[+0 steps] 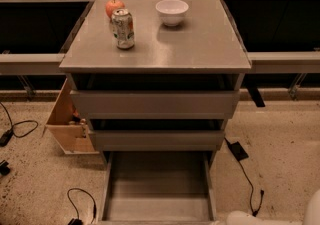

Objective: Close bottom drawer

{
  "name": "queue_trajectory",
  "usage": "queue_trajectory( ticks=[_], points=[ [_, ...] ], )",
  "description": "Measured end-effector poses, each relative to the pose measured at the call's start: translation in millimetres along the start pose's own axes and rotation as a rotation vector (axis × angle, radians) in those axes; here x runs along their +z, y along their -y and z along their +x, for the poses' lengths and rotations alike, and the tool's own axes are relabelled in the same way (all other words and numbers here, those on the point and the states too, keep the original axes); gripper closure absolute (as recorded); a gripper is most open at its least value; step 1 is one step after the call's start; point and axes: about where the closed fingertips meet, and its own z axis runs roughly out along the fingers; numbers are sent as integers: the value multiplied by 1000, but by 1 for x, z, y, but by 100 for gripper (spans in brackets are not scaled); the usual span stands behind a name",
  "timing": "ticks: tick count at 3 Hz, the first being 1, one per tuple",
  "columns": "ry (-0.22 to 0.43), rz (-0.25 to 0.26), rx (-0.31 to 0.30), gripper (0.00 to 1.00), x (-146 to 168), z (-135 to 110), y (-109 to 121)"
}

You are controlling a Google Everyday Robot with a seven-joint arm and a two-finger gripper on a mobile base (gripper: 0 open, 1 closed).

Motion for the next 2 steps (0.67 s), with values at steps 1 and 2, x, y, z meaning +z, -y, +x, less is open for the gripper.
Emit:
queue_trajectory(
  ticks=[1, 2],
  points=[
    [44, 5, -33, 100, 11, -21, 7],
    [44, 5, -33, 100, 11, -21, 7]
  ],
)
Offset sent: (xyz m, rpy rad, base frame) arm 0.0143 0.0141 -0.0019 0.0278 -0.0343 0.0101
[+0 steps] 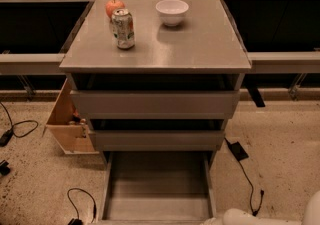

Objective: Close bottom drawer

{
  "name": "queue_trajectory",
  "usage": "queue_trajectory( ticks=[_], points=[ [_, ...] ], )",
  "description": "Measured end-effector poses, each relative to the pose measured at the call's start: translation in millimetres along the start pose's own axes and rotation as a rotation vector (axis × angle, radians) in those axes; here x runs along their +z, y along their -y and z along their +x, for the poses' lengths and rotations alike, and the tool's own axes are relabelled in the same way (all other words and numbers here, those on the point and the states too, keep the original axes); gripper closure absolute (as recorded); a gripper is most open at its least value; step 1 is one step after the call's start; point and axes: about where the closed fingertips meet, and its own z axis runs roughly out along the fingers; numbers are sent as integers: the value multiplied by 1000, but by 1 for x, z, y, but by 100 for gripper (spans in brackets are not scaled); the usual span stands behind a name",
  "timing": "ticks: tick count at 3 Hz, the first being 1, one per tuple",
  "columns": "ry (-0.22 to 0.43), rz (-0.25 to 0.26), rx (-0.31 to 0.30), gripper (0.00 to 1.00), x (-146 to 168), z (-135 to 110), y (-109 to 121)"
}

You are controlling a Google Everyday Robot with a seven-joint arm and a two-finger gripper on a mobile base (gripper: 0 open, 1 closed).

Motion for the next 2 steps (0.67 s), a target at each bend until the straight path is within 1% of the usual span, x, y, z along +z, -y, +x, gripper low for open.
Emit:
queue_trajectory(
  ticks=[1, 2],
  points=[
    [16, 2, -12, 100, 4, -5, 5],
    [54, 15, -38, 100, 14, -17, 19]
  ],
)
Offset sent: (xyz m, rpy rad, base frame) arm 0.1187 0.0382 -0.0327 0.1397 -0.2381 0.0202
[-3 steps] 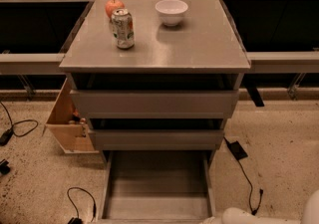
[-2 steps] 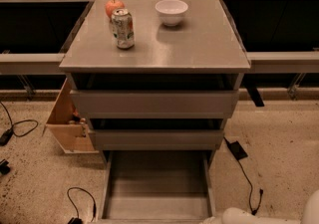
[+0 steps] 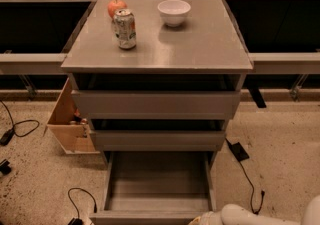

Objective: Close bottom drawer

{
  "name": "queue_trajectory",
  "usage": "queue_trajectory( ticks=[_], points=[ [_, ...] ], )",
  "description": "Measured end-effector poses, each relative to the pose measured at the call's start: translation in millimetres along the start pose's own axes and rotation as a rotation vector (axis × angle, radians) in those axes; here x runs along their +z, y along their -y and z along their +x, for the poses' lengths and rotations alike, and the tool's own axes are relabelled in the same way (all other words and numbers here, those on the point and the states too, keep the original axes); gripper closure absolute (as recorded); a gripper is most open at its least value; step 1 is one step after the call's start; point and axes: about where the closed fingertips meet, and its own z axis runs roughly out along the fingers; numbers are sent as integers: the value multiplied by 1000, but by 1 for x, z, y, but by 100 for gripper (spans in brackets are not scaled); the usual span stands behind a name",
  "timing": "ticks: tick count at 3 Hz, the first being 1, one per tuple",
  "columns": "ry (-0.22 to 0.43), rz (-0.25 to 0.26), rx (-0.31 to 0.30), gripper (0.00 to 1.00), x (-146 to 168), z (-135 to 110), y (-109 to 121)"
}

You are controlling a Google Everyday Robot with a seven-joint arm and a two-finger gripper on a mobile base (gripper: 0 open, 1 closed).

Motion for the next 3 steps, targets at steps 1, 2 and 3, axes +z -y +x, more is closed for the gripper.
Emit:
queue_trajectory(
  ticks=[1, 2, 3],
  points=[
    [0, 0, 0, 100, 0, 0, 0],
    [25, 12, -27, 100, 6, -12, 29],
    [25, 12, -27, 100, 6, -12, 29]
  ],
)
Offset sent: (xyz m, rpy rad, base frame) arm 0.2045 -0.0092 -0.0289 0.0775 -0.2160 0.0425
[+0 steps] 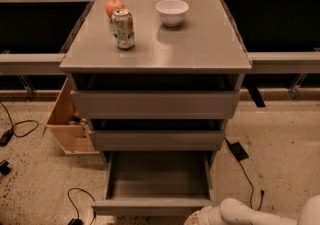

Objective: Close bottom drawer

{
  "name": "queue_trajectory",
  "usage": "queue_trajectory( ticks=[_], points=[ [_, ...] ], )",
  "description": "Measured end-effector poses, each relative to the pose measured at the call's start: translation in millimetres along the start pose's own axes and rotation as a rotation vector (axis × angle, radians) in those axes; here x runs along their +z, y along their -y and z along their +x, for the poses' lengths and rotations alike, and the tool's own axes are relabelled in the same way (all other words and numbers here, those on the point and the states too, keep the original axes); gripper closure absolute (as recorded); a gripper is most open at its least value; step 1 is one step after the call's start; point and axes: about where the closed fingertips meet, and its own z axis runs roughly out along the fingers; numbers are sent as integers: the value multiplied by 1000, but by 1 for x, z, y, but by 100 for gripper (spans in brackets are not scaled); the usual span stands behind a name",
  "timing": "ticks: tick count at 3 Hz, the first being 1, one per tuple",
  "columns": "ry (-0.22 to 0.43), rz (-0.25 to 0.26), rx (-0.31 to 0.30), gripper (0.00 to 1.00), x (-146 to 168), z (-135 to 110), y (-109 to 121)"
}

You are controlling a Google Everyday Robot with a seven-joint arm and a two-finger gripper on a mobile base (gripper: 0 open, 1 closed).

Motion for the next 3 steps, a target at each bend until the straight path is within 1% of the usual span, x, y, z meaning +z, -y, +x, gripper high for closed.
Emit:
queue_trajectory(
  ticks=[1, 2, 3],
  points=[
    [32, 21, -28, 100, 3, -13, 35],
    [32, 21, -28, 100, 3, -13, 35],
    [93, -5, -34, 100, 36, -22, 46]
  ],
)
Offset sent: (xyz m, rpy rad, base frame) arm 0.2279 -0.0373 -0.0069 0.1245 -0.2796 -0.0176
